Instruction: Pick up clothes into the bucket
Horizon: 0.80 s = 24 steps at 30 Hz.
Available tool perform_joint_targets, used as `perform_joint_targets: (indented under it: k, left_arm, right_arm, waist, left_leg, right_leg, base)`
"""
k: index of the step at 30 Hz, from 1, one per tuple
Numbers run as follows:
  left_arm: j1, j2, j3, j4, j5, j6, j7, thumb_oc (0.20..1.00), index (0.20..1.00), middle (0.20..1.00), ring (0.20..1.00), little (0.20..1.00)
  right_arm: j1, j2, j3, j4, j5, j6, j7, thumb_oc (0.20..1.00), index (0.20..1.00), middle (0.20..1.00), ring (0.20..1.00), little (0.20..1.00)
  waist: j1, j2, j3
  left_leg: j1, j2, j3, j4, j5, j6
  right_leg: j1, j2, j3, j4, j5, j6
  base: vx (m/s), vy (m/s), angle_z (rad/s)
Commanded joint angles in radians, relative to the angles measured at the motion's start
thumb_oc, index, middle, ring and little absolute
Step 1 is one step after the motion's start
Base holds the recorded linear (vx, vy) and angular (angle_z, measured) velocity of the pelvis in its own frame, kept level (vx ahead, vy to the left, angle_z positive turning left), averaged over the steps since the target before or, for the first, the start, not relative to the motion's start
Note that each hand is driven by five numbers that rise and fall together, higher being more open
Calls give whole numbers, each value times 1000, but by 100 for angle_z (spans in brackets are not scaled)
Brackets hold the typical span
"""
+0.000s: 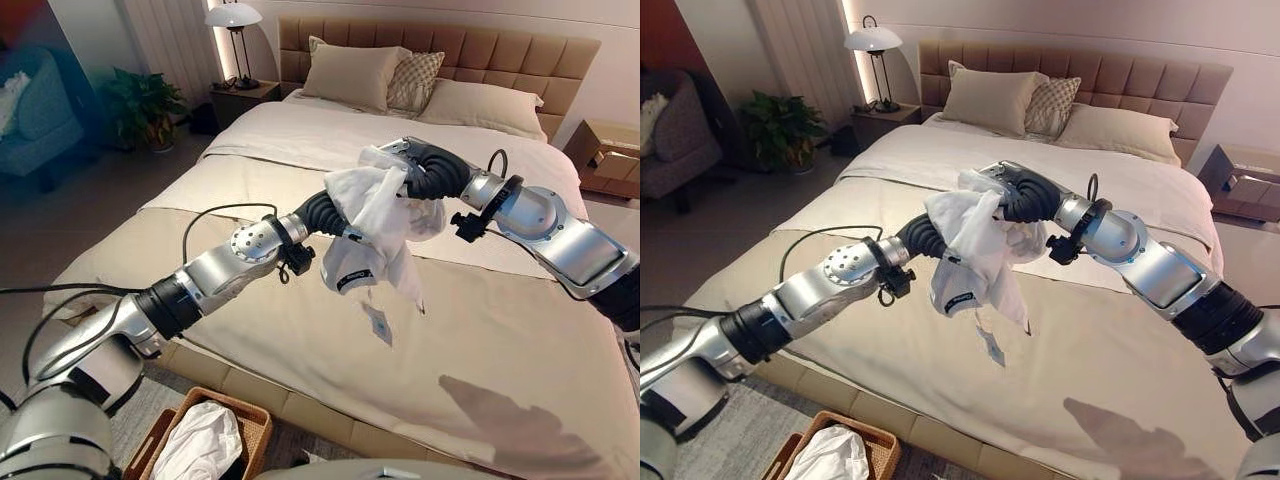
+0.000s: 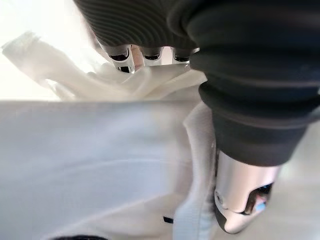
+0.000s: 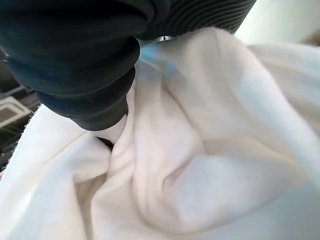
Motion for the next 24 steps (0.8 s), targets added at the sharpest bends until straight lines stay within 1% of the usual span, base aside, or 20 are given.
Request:
perform_joint_targets:
  k: [1, 2, 5, 8, 9, 10, 11, 12, 13, 14, 15, 17, 18, 19, 20, 21, 22, 24]
  left_arm:
    - [-84, -22, -32, -28, -100, -19, -90, 1000, 1000, 1000, 1000, 1000]
    - [-85, 1, -45, -39, -131, -11, -115, 1000, 1000, 1000, 1000, 1000]
    - [-64, 30, -41, -57, -178, 0, -144, 1000, 1000, 1000, 1000, 1000]
    - [-2, 14, -5, -56, -220, 19, -161, 1000, 1000, 1000, 1000, 1000]
    - [36, -9, 23, -47, -238, 25, -164, 573, 573, 573, 573, 573]
    - [37, -9, 23, -47, -238, 25, -164, 507, 507, 507, 507, 507]
    - [64, -31, 43, -44, -258, 36, -167, 200, 200, 200, 200, 200]
    - [64, -31, 43, -44, -258, 36, -168, 200, 200, 200, 200, 200]
    - [131, -91, 91, -35, -290, 55, -177, 200, 200, 200, 200, 200]
    - [153, -114, 104, -31, -299, 63, -180, 200, 200, 200, 200, 200]
    - [154, -115, 105, -31, -299, 63, -181, 200, 200, 200, 200, 200]
    - [183, -148, 128, -25, -313, 68, -187, 200, 200, 200, 200, 200]
    - [183, -148, 128, -25, -313, 68, -187, 200, 200, 200, 200, 200]
    - [216, -187, 159, -18, -326, 72, -189, 200, 200, 200, 200, 200]
    - [217, -187, 159, -18, -326, 72, -190, 200, 200, 200, 200, 200]
    - [232, -213, 175, -14, -334, 74, -190, 200, 200, 200, 200, 200]
    - [232, -213, 175, -14, -334, 74, -190, 200, 200, 200, 200, 200]
    - [254, -241, 194, -8, -339, 73, -187, 200, 200, 200, 200, 200]
  right_arm:
    - [-100, 3, 14, -5, 44, -63, -27, 200, 200, 200, 200, 200]
    - [-106, 5, 21, 3, 39, -68, -27, 200, 200, 200, 200, 200]
    - [-111, 11, 26, 33, 24, -71, -27, 200, 200, 200, 200, 200]
    - [-101, 21, 17, 50, 5, -73, -27, 200, 200, 200, 200, 200]
    - [-91, 29, 9, 58, -6, -71, -26, 200, 200, 200, 200, 200]
    - [-91, 29, 10, 58, -6, -71, -26, 200, 200, 200, 200, 200]
    - [-83, 35, 4, 61, -14, -69, -25, 200, 200, 200, 200, 200]
    - [-83, 35, 4, 61, -14, -69, -25, 200, 200, 200, 200, 200]
    - [-61, 48, -21, 64, -35, -66, -21, 200, 200, 200, 200, 200]
    - [-54, 51, -27, 63, -41, -65, -19, 200, 200, 200, 200, 200]
    - [-54, 51, -27, 63, -42, -65, -19, 200, 200, 200, 200, 200]
    - [-39, 61, -42, 65, -53, -61, -14, 200, 200, 200, 200, 200]
    - [-39, 61, -42, 65, -53, -61, -14, 200, 200, 200, 200, 200]
    - [-21, 78, -63, 65, -66, -60, -11, 200, 200, 200, 200, 200]
    - [-21, 77, -63, 65, -67, -60, -11, 200, 200, 200, 200, 200]
    - [-12, 89, -75, 67, -75, -59, -11, 200, 200, 200, 200, 200]
    - [-11, 89, -75, 67, -75, -59, -11, 200, 200, 200, 200, 200]
    - [4, 100, -90, 64, -86, -57, -4, 200, 200, 200, 200, 200]
  waist:
    - [18, -29, -52]
    - [15, -26, -56]
    - [14, -23, -61]
    - [13, -21, -62]
    - [11, -21, -63]
    - [11, -21, -63]
    - [11, -22, -64]
    - [11, -22, -64]
    - [9, -23, -62]
    - [8, -23, -60]
    - [8, -23, -61]
    - [7, -23, -59]
    - [7, -23, -59]
    - [6, -22, -57]
    - [6, -22, -57]
    - [6, -22, -57]
    - [7, -22, -57]
    - [5, -20, -54]
  left_leg:
    - [-30, 14, 10, 76, -64, -34]
    - [-27, 13, 11, 73, -64, -35]
    - [-24, 11, 14, 72, -66, -32]
    - [-20, 10, 18, 68, -67, -30]
    - [-19, 10, 19, 67, -67, -29]
    - [-19, 10, 20, 67, -67, -29]
    - [-19, 9, 20, 66, -68, -28]
    - [-19, 9, 20, 66, -68, -28]
    - [-17, 7, 21, 65, -70, -25]
    - [-16, 6, 21, 64, -71, -23]
    - [-16, 6, 21, 64, -71, -23]
    - [-16, 4, 21, 65, -73, -20]
    - [-16, 4, 21, 65, -73, -20]
    - [-16, 2, 23, 66, -75, -18]
    - [-16, 2, 23, 66, -75, -18]
    - [-17, 1, 24, 66, -76, -15]
    - [-17, 1, 24, 66, -76, -15]
    - [-17, 0, 25, 66, -77, -13]
  right_leg:
    - [-58, -42, -22, 13, 63, 38]
    - [-57, -43, -23, 12, 64, 39]
    - [-56, -44, -19, 8, 67, 42]
    - [-56, -47, -17, 6, 69, 43]
    - [-57, -48, -14, 7, 69, 43]
    - [-57, -48, -14, 7, 69, 43]
    - [-57, -49, -12, 6, 69, 43]
    - [-57, -49, -12, 6, 69, 43]
    - [-58, -50, -8, 8, 67, 43]
    - [-59, -50, -6, 8, 67, 43]
    - [-59, -50, -5, 9, 67, 43]
    - [-61, -51, -4, 10, 66, 42]
    - [-61, -51, -4, 10, 66, 42]
    - [-63, -52, 0, 10, 66, 42]
    - [-63, -52, 0, 10, 66, 42]
    - [-64, -52, 2, 10, 67, 43]
    - [-64, -52, 2, 10, 67, 43]
    - [-66, -54, 6, 11, 66, 42]
  base:
    - [12, 13, 3]
    - [0, 0, 0]
    - [0, 0, 0]
    - [0, 0, 0]
    - [0, 0, 0]
    - [0, 16, -4]
    - [0, 0, 0]
    - [0, 0, 0]
    - [0, 0, 0]
    - [3, 19, -5]
    - [-2, 10, -5]
    - [0, 5, -2]
    - [0, 0, 0]
    - [0, 0, 0]
    - [-6, 17, -3]
    - [0, 0, 0]
    - [0, 12, -4]
    - [0, 5, -2]
